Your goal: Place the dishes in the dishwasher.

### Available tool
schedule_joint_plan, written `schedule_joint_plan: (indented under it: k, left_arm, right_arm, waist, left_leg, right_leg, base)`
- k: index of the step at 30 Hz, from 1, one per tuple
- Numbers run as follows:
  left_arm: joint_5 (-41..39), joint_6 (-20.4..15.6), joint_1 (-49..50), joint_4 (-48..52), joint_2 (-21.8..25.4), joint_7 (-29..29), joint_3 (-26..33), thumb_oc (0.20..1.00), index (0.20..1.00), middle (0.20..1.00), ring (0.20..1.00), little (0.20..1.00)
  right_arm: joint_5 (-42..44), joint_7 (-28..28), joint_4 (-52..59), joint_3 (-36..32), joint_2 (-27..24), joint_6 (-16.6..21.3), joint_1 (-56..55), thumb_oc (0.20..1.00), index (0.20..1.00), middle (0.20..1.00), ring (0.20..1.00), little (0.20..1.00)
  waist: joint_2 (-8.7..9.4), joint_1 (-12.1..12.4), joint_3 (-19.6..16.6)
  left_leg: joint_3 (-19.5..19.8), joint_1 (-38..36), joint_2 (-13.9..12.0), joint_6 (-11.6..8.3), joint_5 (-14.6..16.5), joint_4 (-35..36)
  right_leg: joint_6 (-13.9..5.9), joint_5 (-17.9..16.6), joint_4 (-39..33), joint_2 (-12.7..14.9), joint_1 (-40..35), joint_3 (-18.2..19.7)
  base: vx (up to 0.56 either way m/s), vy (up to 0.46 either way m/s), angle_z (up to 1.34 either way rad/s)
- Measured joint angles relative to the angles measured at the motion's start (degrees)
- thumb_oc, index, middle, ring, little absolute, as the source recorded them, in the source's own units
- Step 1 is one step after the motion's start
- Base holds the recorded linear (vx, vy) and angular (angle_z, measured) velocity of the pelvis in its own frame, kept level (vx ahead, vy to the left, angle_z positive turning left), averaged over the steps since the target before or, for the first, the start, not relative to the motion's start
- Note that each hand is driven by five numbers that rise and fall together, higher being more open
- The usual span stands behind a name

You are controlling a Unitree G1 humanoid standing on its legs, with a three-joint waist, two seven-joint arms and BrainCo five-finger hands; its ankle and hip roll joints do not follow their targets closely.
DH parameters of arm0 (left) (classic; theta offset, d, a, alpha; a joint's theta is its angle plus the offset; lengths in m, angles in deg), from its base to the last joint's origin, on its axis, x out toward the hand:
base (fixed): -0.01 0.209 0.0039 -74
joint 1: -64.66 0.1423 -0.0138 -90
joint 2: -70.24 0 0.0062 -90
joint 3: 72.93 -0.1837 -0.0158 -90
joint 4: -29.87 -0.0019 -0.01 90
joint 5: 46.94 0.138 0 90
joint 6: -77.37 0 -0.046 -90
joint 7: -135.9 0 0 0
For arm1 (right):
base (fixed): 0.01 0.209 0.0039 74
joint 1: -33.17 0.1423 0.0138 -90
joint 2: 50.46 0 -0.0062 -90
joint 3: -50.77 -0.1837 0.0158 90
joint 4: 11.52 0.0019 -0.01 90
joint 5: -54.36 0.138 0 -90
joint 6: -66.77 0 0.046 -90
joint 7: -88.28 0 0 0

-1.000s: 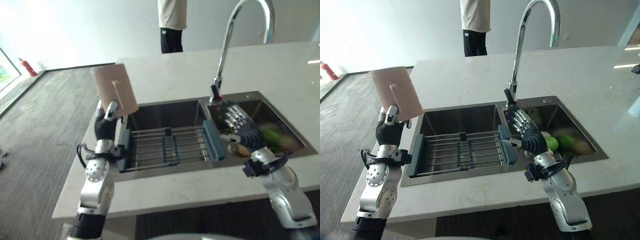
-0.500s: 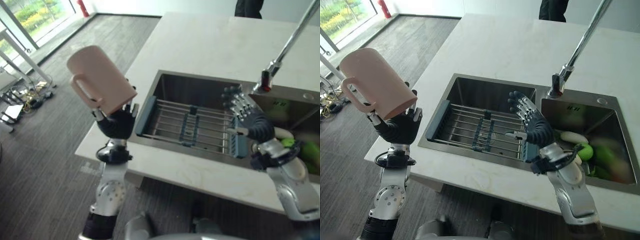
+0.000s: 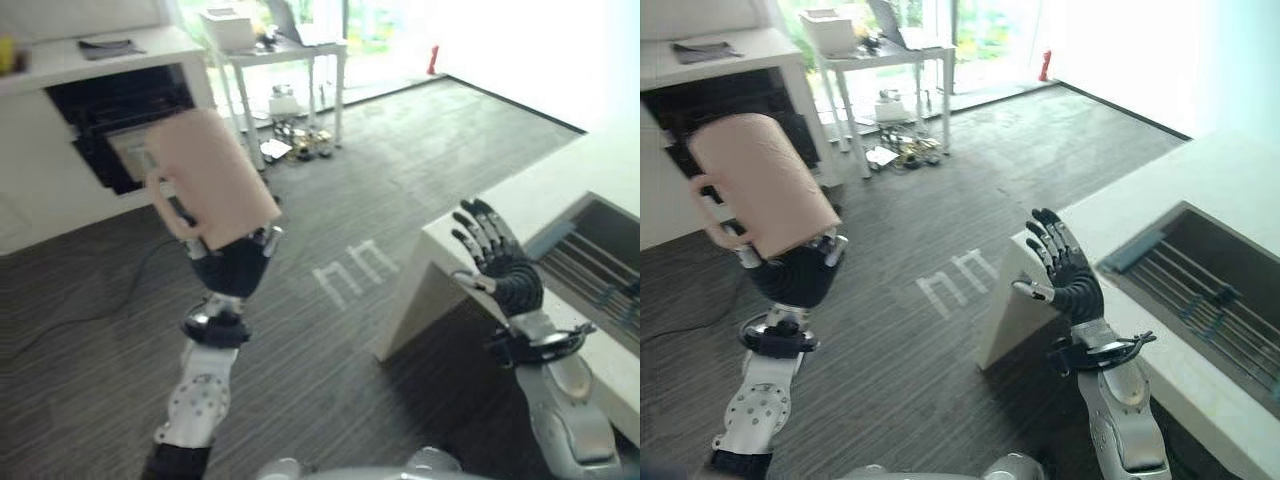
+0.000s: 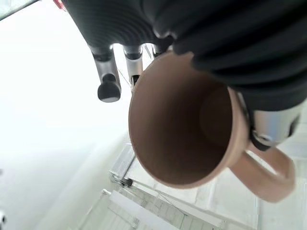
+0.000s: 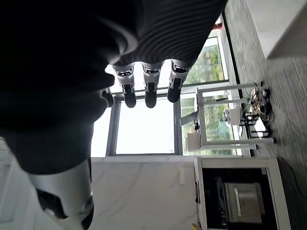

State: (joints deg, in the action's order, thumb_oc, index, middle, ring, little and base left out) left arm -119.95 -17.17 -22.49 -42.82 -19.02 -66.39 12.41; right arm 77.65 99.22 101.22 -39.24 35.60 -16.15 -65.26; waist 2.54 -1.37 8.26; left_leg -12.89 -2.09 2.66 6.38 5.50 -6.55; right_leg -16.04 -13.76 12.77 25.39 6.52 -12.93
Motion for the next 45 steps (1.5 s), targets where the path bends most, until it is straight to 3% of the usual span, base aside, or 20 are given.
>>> schedule_joint_plan:
  k: [1, 3, 4, 5, 7, 9, 11, 16, 17, 18, 19, 20, 21, 22, 23, 24, 30, 31, 35, 45]
  left_arm:
    - [-0.01, 0.29, -0.58, 0.29, -0.71, 0.29, 0.01, 0.200, 0.200, 0.200, 0.200, 0.200]
    - [0.03, 0.46, -2.07, 1.64, -0.88, 0.42, 0.02, 0.200, 0.200, 0.200, 0.200, 0.200]
    - [0.48, 0.53, -3.28, 1.63, -1.32, 1.06, -0.23, 0.200, 0.200, 0.200, 0.200, 0.200]
    - [0.95, 0.70, -4.55, 1.76, -2.25, 1.70, -1.19, 0.200, 0.200, 0.200, 0.200, 0.200]
    - [2.23, 0.61, -5.78, 1.81, -2.62, 2.80, -2.44, 0.200, 0.200, 0.200, 0.200, 0.200]
    - [2.24, 0.66, -4.97, 2.15, -1.93, 2.86, -2.65, 0.200, 0.200, 0.200, 0.200, 0.200]
    - [2.22, 0.67, -3.20, 3.10, -1.62, 2.90, -2.14, 0.200, 0.200, 0.200, 0.200, 0.200]
    - [2.14, 0.70, 1.49, 4.97, -1.06, 2.89, -1.56, 0.200, 0.200, 0.200, 0.200, 0.200]
    - [2.14, 0.73, 0.88, 4.95, -0.90, 2.88, -1.58, 0.200, 0.200, 0.200, 0.200, 0.200]
    - [2.05, 1.03, -1.50, 3.67, -0.64, 2.71, -2.25, 0.200, 0.200, 0.200, 0.200, 0.200]
    - [2.06, 1.91, -5.60, 1.27, -0.21, 2.26, -2.38, 0.200, 0.200, 0.200, 0.200, 0.200]
    - [1.90, 1.81, -5.69, 1.53, -0.05, 2.22, -2.01, 0.200, 0.200, 0.200, 0.200, 0.200]
    - [1.68, 1.55, -5.21, 2.34, 0.22, 2.17, -1.60, 0.200, 0.200, 0.200, 0.200, 0.200]
    - [1.68, 1.55, -5.25, 2.75, 0.07, 2.10, -1.56, 0.200, 0.200, 0.200, 0.200, 0.200]
    - [1.68, 1.56, -5.78, 2.82, -0.71, 2.00, -1.51, 0.200, 0.200, 0.200, 0.200, 0.200]
    - [1.68, 1.43, -5.85, 3.11, -2.66, 1.72, -1.54, 0.200, 0.200, 0.200, 0.200, 0.200]
    - [1.68, 0.59, -5.41, 3.11, -0.85, 1.56, -1.50, 0.200, 0.200, 0.200, 0.200, 0.200]
    - [1.69, 0.64, -4.64, 3.11, -1.29, 1.58, -2.09, 0.200, 0.200, 0.200, 0.200, 0.200]
    - [7.20, 0.36, -4.31, 2.74, -1.23, 7.69, -2.45, 0.200, 0.200, 0.200, 0.200, 0.200]
    - [7.26, 0.66, -3.01, 2.60, -0.64, 8.20, -3.20, 0.200, 0.200, 0.200, 0.200, 0.200]
  right_arm:
    - [0.49, -0.44, 0.18, -1.39, -1.16, 0.07, -0.16, 1.000, 1.000, 1.000, 1.000, 1.000]
    - [0.49, -0.73, 0.66, -2.41, -3.09, 0.13, 0.79, 1.000, 1.000, 1.000, 1.000, 1.000]
    - [0.48, -0.90, 0.85, -2.76, -3.05, 0.25, 0.83, 1.000, 1.000, 1.000, 1.000, 1.000]
    - [0.44, -1.52, 0.83, -2.29, -3.04, 0.32, 0.77, 1.000, 1.000, 1.000, 1.000, 1.000]
    - [0.45, -2.00, 0.76, -0.90, -3.06, 0.87, 1.04, 1.000, 1.000, 1.000, 1.000, 1.000]
    - [0.47, -2.01, 0.43, -0.54, -3.36, 1.28, 1.46, 1.000, 1.000, 1.000, 1.000, 1.000]
    - [0.47, -2.15, 0.21, -0.14, -3.61, 1.29, 2.11, 1.000, 1.000, 1.000, 1.000, 1.000]
    - [0.46, -2.07, 0.24, 1.84, -3.83, 1.00, 4.49, 1.000, 1.000, 1.000, 1.000, 1.000]
    - [0.45, -2.26, 0.06, 1.90, -4.15, 0.98, 4.98, 1.000, 1.000, 1.000, 1.000, 1.000]
    - [0.39, -3.36, 0.05, 2.03, -4.18, 1.09, 5.13, 1.000, 1.000, 1.000, 1.000, 1.000]
    - [0.38, -4.18, -0.10, 1.89, -4.12, 1.05, 5.70, 1.000, 1.000, 1.000, 1.000, 1.000]
    - [0.39, -4.19, -0.08, 1.60, -4.41, 1.10, 6.92, 1.000, 1.000, 1.000, 1.000, 1.000]
    - [0.43, -4.03, -0.10, 1.05, -4.30, 1.98, 9.11, 1.000, 1.000, 1.000, 1.000, 1.000]
    - [0.43, -3.87, 0.04, 1.02, -4.97, 2.24, 9.38, 1.000, 1.000, 1.000, 1.000, 1.000]
    - [0.42, -3.55, 0.20, 0.30, -5.42, 2.31, 8.69, 1.000, 1.000, 1.000, 1.000, 1.000]
    - [0.42, -2.96, 0.16, -0.58, -4.64, 2.32, 5.82, 1.000, 1.000, 1.000, 1.000, 1.000]
    - [0.38, -1.89, 0.30, -0.42, -3.20, 2.34, 4.29, 1.000, 1.000, 1.000, 1.000, 1.000]
    - [0.36, -1.94, 0.30, -0.38, -3.59, 2.32, 4.21, 1.000, 1.000, 1.000, 1.000, 1.000]
    - [0.53, -7.21, -2.03, -0.58, -3.42, 2.24, 0.30, 1.000, 1.000, 1.000, 1.000, 1.000]
    - [0.40, -8.95, -1.94, 0.07, -2.67, 2.18, -0.28, 1.000, 1.000, 1.000, 1.000, 1.000]
  waist:
    - [-1.12, -1.57, 0.01]
    - [-1.23, -2.46, 0.00]
    - [-0.80, -2.84, -0.01]
    - [-0.79, -2.76, -0.03]
    - [-0.37, -2.81, -0.25]
    - [-0.65, -2.33, -0.38]
    - [-2.18, -1.50, -0.45]
    - [-1.41, 1.52, -0.16]
    - [-1.01, 1.64, 0.28]
    - [0.81, 0.75, 1.54]
    - [3.93, -1.27, 3.40]
    - [4.18, -0.89, 3.73]
    - [1.32, -1.57, 3.68]
    - [-2.19, -1.95, 3.63]
    - [-4.68, -3.54, 3.63]
    - [-4.92, -4.40, 3.47]
    - [-0.54, -3.54, 0.62]
    - [-1.46, -4.57, -4.28]
    - [-1.36, -5.84, -4.60]
    - [-1.13, -6.04, -4.63]
  left_leg:
    - [3.96, -0.29, -0.24, 0.30, -2.04, 2.61]
    - [8.46, -1.13, 0.15, -0.33, -6.01, 7.50]
    - [11.91, -0.88, 0.66, -0.27, -6.89, 8.00]
    - [14.45, -0.84, 1.50, -0.67, -6.83, 9.22]
    - [17.93, -0.94, 2.24, -2.06, -8.47, 10.44]
    - [19.51, -0.81, 3.51, -2.00, -8.42, 10.78]
    - [20.43, -1.02, 3.12, -2.46, -8.46, 11.27]
    - [20.40, -0.74, 2.72, -5.14, -7.83, 10.13]
    - [17.33, 0.17, 2.61, -7.36, -6.52, 8.54]
    - [9.29, 3.16, 2.13, -13.69, -2.16, 2.79]
    - [-0.79, 7.20, -1.65, -12.06, -1.16, -5.34]
    - [-2.00, 7.47, -4.15, -11.88, -1.06, -5.27]
    - [0.19, 2.70, -6.60, -11.57, -1.79, 3.75]
    - [0.36, -3.16, -6.60, -10.86, -4.33, 11.64]
    - [1.00, -4.26, -6.75, -9.46, -7.95, 12.01]
    - [1.94, -4.60, -4.95, -7.38, -8.45, 11.72]
    - [2.82, -3.88, -2.45, -6.51, -8.59, 11.68]
    - [2.40, -3.79, -4.02, -6.52, -9.37, 11.69]
    - [2.82, -1.89, -4.01, -6.30, -9.72, 11.69]
    - [2.56, -1.99, -4.85, -6.92, -9.71, 12.01]
  right_leg:
    - [2.17, 7.23, 4.14, -6.38, -0.36, 6.27]
    - [4.82, 15.06, 8.15, -16.40, -0.42, 11.84]
    - [6.06, 17.83, 8.01, -20.67, -1.42, 15.36]
    - [9.30, 20.54, 7.29, -24.77, -2.36, 17.76]
    - [11.72, 21.64, 2.29, -28.65, -3.36, 19.02]
    - [15.84, 16.82, -5.33, -28.03, -5.78, 17.57]
    - [16.51, 14.84, -10.56, -28.02, -8.75, 15.39]
    - [17.70, 12.57, -17.70, -27.99, -13.35, 12.09]
    - [17.88, 12.67, -17.69, -27.72, -13.76, 11.50]
    - [19.02, 12.96, -17.75, -25.76, -14.72, 8.33]
    - [19.36, 13.47, -17.75, -23.55, -15.84, 3.10]
    - [18.95, 13.69, -17.76, -23.29, -15.66, 3.19]
    - [16.94, 13.52, -17.74, -22.95, -15.92, 3.61]
    - [15.57, 13.35, -17.74, -23.12, -16.12, 4.56]
    - [14.42, 13.49, -17.73, -23.30, -16.62, 4.03]
    - [12.51, 13.36, -17.73, -21.70, -17.33, 3.82]
    - [10.53, 13.53, -17.76, -19.16, -17.01, 3.18]
    - [11.49, 12.79, -17.75, -20.85, -16.21, 4.11]
    - [11.32, 13.25, -15.89, -20.85, -13.88, 4.66]
    - [11.00, 13.50, -16.52, -21.62, -14.11, 5.12]
  base:
    - [-0.05, 0.243, 1.35]
    - [-0.01, 0.143, 1.44]
    - [0.04, 0.049, 1.56]
    - [0.01, 0.040, 1.54]
    - [-0.01, -0.027, 1.26]
    - [0.01, -0.092, 0.82]
    - [0.05, -0.129, 0.53]
    - [-0.01, -0.061, 0.36]
    - [-0.13, -0.015, 0.72]
    - [-0.10, 0.090, 1.56]
    - [-0.07, 0.160, 1.38]
    - [-0.06, 0.178, 0.96]
    - [-0.03, 0.123, -0.21]
    - [-0.02, 0.074, -0.03]
    - [0.00, 0.045, 0.15]
    - [-0.01, 0.031, 0.34]
    - [-0.02, 0.016, 0.14]
    - [-0.03, -0.007, 0.06]
    - [0.02, -0.043, 0.02]
    - [0.04, -0.086, -0.02]
